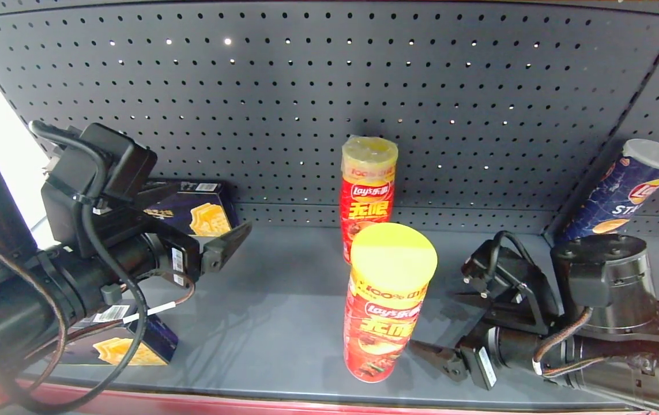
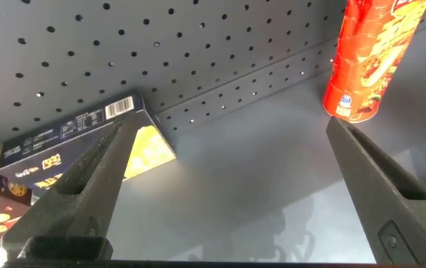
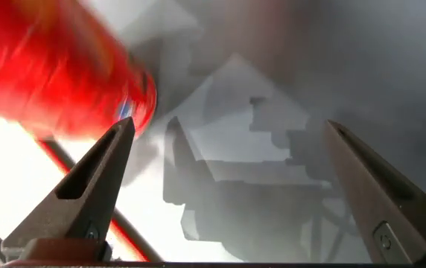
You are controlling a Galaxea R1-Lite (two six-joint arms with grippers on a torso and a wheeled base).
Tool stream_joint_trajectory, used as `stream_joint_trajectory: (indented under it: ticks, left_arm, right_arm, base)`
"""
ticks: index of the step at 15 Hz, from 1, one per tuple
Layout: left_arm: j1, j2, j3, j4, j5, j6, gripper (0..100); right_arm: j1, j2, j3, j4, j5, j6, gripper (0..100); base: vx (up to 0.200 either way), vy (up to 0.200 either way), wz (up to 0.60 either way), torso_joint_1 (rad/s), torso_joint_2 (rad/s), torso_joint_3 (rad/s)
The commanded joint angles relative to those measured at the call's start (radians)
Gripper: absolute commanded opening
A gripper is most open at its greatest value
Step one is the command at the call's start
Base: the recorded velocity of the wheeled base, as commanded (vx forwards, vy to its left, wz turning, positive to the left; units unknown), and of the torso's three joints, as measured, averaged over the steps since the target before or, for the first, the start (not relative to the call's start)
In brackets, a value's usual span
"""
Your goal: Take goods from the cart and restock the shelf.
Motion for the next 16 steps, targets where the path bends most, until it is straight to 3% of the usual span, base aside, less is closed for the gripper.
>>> stream_joint_trajectory:
  ticks: [1, 10, 12, 16]
  left_arm:
    - [-0.001, 0.002, -0.001, -0.002, 0.0, 0.0, 100]
    - [-0.001, -0.003, 0.008, -0.002, 0.0, 0.0, 100]
    - [0.0, -0.014, 0.029, 0.0, 0.0, -0.002, 100]
    - [-0.004, -0.228, 0.112, 0.008, -0.001, -0.005, 100]
  right_arm:
    - [0.003, -0.024, 0.009, -0.001, 0.001, -0.001, 100]
    - [0.026, -0.022, -0.001, -0.001, -0.002, -0.001, 100]
    - [0.015, -0.11, 0.036, -0.001, -0.019, 0.005, 100]
    - [-0.009, -0.45, 0.194, -0.002, -0.019, 0.002, 100]
  base:
    - [0.0, 0.0, 0.0, 0.0, 0.0, 0.0]
    - [0.0, 0.0, 0.0, 0.0, 0.0, 0.0]
    - [0.0, 0.0, 0.0, 0.0, 0.0, 0.0]
    - [0.0, 0.0, 0.0, 0.0, 0.0, 0.0]
